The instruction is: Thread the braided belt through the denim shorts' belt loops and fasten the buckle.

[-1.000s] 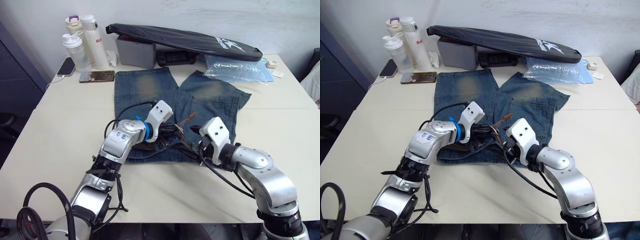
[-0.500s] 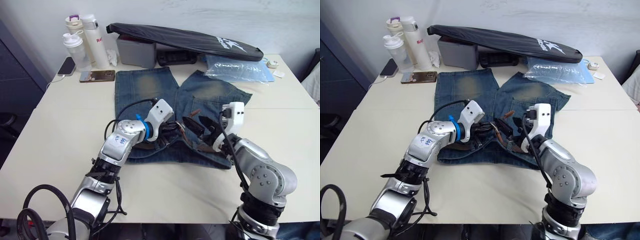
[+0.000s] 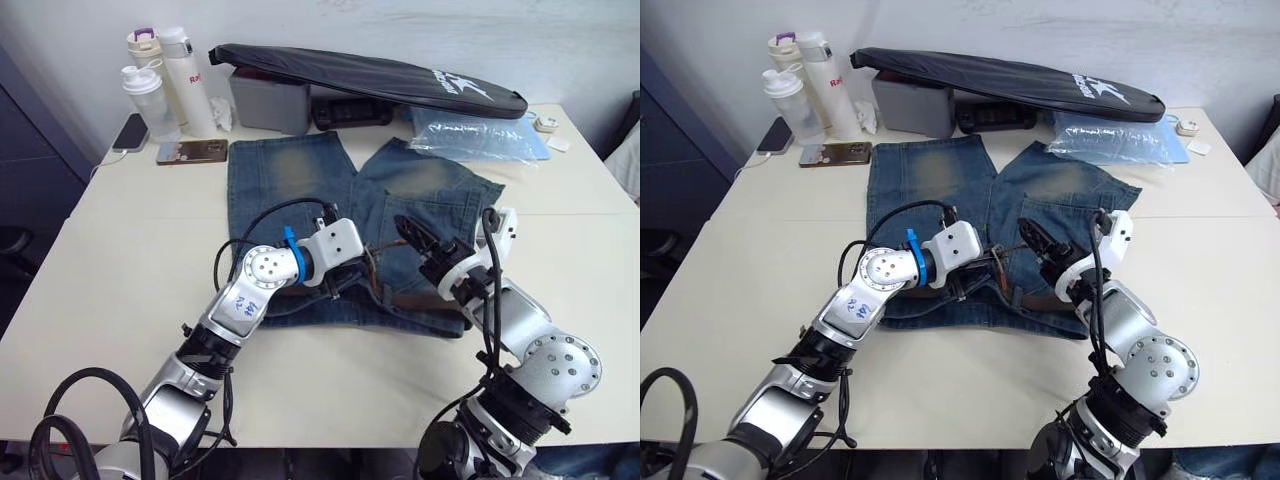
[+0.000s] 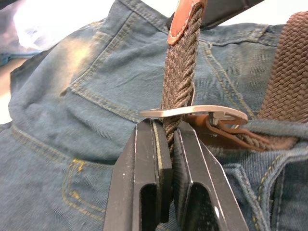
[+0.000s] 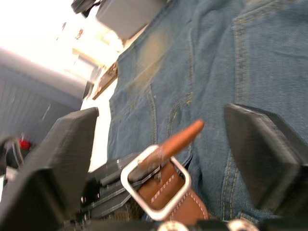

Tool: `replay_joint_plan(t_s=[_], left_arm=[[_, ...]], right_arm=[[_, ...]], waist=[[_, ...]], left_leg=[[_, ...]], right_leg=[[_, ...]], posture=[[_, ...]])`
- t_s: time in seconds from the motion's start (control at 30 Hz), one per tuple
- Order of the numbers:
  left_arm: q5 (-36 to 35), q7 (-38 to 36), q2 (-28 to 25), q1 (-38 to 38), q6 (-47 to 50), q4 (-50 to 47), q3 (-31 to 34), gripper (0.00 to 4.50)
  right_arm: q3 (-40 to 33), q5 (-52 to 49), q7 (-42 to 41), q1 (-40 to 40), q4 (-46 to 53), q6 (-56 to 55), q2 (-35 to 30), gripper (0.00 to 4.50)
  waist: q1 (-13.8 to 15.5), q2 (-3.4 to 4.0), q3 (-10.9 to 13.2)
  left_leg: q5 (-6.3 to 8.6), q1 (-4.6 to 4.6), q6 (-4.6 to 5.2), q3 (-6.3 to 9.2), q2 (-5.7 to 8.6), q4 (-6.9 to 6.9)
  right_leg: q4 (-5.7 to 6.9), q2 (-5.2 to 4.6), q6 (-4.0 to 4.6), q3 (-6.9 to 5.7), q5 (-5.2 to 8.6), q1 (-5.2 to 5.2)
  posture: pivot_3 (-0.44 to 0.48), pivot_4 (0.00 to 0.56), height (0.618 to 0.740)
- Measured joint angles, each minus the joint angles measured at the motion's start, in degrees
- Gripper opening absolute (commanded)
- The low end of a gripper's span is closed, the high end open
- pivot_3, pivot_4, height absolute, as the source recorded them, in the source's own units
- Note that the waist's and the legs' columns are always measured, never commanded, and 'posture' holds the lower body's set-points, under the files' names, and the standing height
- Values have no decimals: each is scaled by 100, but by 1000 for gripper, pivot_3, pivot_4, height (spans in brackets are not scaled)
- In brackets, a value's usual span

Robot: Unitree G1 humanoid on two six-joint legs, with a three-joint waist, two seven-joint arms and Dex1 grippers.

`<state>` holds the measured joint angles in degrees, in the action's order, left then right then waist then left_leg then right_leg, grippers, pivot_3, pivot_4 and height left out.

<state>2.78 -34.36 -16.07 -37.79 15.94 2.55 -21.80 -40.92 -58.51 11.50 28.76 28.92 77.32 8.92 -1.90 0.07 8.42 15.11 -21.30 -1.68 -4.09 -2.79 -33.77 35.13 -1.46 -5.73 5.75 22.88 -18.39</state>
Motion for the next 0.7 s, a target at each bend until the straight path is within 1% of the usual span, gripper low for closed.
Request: replay_joint_plan(t_s=[0.03,0.13,0.17,0.2,0.37,0.43,0.47,0.5,0.57,0.6,0.7], left_arm=[[-1,1,33,0,0,7,19,0],[-3,7,91,-3,0,41,96,0],[-2,6,93,-4,1,60,115,0],[0,2,92,-4,1,68,124,0],[-39,-34,151,-1,151,74,191,0],[-347,-99,304,46,523,65,429,866],[-531,-161,335,72,710,47,578,1116],[-719,-261,304,87,932,11,746,1521],[-1029,-527,108,87,1286,-80,970,2478],[-1275,-781,-68,86,1548,-153,1094,2884],[-1774,-1207,-345,8,2017,-163,1403,4235]], right_arm=[[41,-114,141,-4,-18,-48,0,2080],[215,-421,534,-25,-64,-268,-2,752],[272,-534,639,-47,-101,-348,-3,320],[315,-654,750,-80,-132,-429,-3,33],[541,-1137,1177,-286,-240,-861,-45,33],[673,-1294,1314,-346,-263,-1039,-108,0],[743,-1367,1355,-352,-278,-1105,-156,0],[857,-1461,1386,-359,-300,-1139,-250,0],[1110,-1581,1393,-381,-355,-1161,-438,0],[1271,-1651,1389,-426,-363,-1184,-592,0],[1506,-1699,1397,-482,-379,-1237,-899,0]], waist=[[-3,0,0],[-11,0,0],[-12,1,-1],[-10,1,-1],[-12,1,-1],[-27,1,-1],[-40,1,-1],[-59,0,-1],[-119,1,-1],[-143,1,-1],[-146,0,0]], left_leg=[[0,0,1,-3,0,0],[-1,0,1,-6,-1,0],[-1,1,1,-6,-1,0],[-1,0,1,-5,-1,0],[-1,-1,2,-5,-1,2],[-2,-2,3,-6,-2,2],[-3,-2,2,-6,-3,2],[-4,-2,1,-5,-4,3],[-7,0,-4,-4,-5,8],[-13,1,-8,-3,-5,18],[-17,1,-11,0,-4,20]], right_leg=[[-2,0,0,3,0,-3],[-3,1,-4,7,-2,-3],[-3,2,-5,7,-2,-2],[-3,2,-5,7,-2,-2],[-3,2,-8,7,-4,-2],[-2,2,-8,6,-4,-3],[-2,3,-8,6,-4,-3],[-2,4,-8,5,-4,-4],[-3,6,-8,4,-4,-4],[-4,6,-8,3,-4,-4],[-6,6,-8,-1,-4,-4]], posture=[[0,150,740],[0,150,740],[0,150,740],[0,150,740],[0,150,740],[0,150,740],[0,150,740],[0,150,740],[0,150,740],[0,150,740],[0,150,740]])
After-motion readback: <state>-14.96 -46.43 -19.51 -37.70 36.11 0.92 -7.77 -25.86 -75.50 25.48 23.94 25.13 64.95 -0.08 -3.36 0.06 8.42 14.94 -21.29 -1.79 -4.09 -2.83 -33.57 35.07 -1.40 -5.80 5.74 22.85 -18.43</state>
